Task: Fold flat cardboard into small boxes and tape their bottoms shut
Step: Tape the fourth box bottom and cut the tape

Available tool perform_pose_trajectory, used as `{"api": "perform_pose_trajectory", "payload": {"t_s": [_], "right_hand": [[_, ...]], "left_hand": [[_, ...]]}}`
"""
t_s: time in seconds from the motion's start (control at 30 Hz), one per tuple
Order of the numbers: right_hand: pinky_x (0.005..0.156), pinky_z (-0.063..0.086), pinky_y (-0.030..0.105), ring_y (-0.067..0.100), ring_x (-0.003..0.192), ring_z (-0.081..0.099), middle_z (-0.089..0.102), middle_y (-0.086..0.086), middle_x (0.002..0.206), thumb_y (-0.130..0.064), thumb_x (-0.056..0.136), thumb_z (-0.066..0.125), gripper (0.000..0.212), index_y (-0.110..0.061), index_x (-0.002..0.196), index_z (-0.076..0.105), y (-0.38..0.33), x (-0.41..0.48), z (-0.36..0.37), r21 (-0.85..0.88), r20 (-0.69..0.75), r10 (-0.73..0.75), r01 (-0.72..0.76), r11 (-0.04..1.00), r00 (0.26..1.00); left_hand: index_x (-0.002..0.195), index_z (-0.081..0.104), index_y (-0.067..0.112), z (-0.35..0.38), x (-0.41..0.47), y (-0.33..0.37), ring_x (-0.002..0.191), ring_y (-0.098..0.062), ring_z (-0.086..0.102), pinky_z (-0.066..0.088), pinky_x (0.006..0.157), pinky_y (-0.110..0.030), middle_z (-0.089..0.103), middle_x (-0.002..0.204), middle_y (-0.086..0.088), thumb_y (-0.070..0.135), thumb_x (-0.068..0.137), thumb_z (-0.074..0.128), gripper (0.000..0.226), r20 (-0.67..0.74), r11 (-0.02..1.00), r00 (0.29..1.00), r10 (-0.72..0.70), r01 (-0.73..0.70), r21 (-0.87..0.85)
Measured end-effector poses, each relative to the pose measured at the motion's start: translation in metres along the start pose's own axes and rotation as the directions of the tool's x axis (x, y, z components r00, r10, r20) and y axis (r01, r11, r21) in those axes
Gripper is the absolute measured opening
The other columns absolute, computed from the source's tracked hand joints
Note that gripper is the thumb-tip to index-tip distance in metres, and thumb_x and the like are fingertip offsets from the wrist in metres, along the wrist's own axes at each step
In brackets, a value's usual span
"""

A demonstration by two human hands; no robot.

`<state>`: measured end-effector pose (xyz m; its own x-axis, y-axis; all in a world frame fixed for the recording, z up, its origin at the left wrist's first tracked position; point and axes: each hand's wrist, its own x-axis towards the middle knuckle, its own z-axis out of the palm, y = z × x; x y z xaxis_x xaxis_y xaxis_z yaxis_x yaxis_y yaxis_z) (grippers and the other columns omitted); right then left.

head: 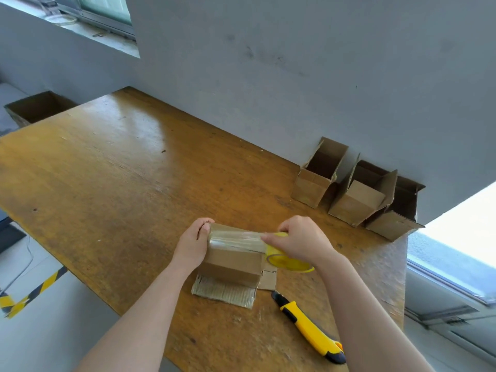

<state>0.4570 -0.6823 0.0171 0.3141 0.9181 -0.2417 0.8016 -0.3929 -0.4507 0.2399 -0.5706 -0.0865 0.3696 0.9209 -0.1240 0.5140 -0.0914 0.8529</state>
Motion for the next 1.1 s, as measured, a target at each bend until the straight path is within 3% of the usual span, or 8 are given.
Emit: {"api": "perform_pose_trajectory", "payload": {"t_s": [0.3,0.57,0.77,0.87,0.93,0.97,1.03,1.1], "right_hand": [[0.039,0.029,0.018,0.002,0.051,0.049,0.05,-0.013,0.054,-0.075,0.079,0.052,0.061,-0.02,0.098,0.073,0.023,-0.005,0.026,0.031,-0.121,0.079,-0.076,0.997,0.99],[0.038,0.029,0.022,0.008,0.044,0.045,0.046,-0.009,0.044,-0.077,0.079,0.048,0.057,-0.024,0.065,0.062,0.038,-0.001,0.041,0.042,-0.133,0.07,-0.065,0.997,0.989],[0.04,0.033,0.025,0.011,0.046,0.047,0.052,-0.006,0.05,-0.076,0.078,0.052,0.057,-0.021,0.064,0.063,0.046,0.001,0.059,0.107,-0.065,0.138,-0.131,0.986,0.988],[0.04,0.032,0.025,0.011,0.046,0.046,0.051,-0.006,0.051,-0.074,0.079,0.052,0.055,-0.022,0.066,0.063,0.046,0.004,0.059,0.101,-0.05,0.132,-0.126,0.987,0.99],[0.041,0.032,0.024,0.01,0.047,0.047,0.052,-0.007,0.051,-0.074,0.079,0.053,0.052,-0.025,0.064,0.061,0.046,0.004,0.058,0.102,-0.048,0.133,-0.128,0.987,0.99],[0.041,0.032,0.024,0.01,0.047,0.048,0.052,-0.007,0.051,-0.073,0.079,0.054,0.051,-0.025,0.062,0.06,0.046,0.004,0.058,0.103,-0.048,0.133,-0.128,0.986,0.99],[0.041,0.033,0.025,0.009,0.047,0.048,0.053,-0.007,0.05,-0.073,0.08,0.054,0.052,-0.025,0.059,0.06,0.045,0.004,0.058,0.105,-0.049,0.132,-0.126,0.986,0.99],[0.041,0.036,0.026,0.01,0.048,0.049,0.055,-0.006,0.052,-0.072,0.08,0.055,0.053,-0.024,0.061,0.062,0.044,0.004,0.059,0.11,-0.042,0.139,-0.134,0.985,0.989]], "left_hand": [[0.11,0.053,0.031,-0.001,-0.001,0.005,0.098,-0.013,0.051,0.037,0.07,-0.022,0.057,0.106,0.007,0.03,0.104,0.029,0.024,-0.008,0.998,1.0,0.018,-0.018,0.054],[0.113,0.054,0.031,-0.001,-0.003,0.006,0.097,-0.012,0.05,0.036,0.068,-0.022,0.056,0.11,0.008,0.032,0.104,0.029,0.027,-0.011,0.999,1.0,-0.016,0.017,0.051],[0.119,0.054,0.028,0.001,-0.005,0.009,0.104,-0.015,0.05,0.038,0.079,-0.03,0.057,0.118,0.004,0.033,0.104,0.028,0.03,-0.02,0.995,1.0,-0.019,0.021,0.101],[0.131,0.05,0.028,0.002,-0.01,0.017,0.119,-0.022,0.052,0.041,0.093,-0.037,0.057,0.131,0.001,0.035,0.103,0.028,0.036,-0.093,0.938,0.995,-0.034,0.064,0.342],[0.141,0.04,0.028,0.009,-0.013,0.03,0.139,-0.023,0.035,0.022,0.115,-0.051,0.04,0.15,-0.001,0.037,0.101,0.028,0.043,-0.092,0.723,0.984,0.154,-0.049,0.689],[0.143,0.036,0.028,0.019,-0.016,0.038,0.145,-0.02,0.022,0.009,0.117,-0.053,0.03,0.155,0.0,0.039,0.099,0.026,0.047,0.009,0.63,0.965,0.262,-0.178,0.756],[0.145,0.036,0.025,0.041,-0.026,0.052,0.146,-0.013,0.016,0.001,0.118,-0.048,0.028,0.156,0.003,0.045,0.099,0.015,0.055,0.259,0.545,0.888,0.381,-0.442,0.712],[0.141,0.045,0.018,0.052,-0.032,0.055,0.138,-0.012,0.035,0.014,0.119,-0.042,0.047,0.145,0.003,0.043,0.099,0.014,0.058,0.3,0.555,0.856,0.421,-0.504,0.662]]}}
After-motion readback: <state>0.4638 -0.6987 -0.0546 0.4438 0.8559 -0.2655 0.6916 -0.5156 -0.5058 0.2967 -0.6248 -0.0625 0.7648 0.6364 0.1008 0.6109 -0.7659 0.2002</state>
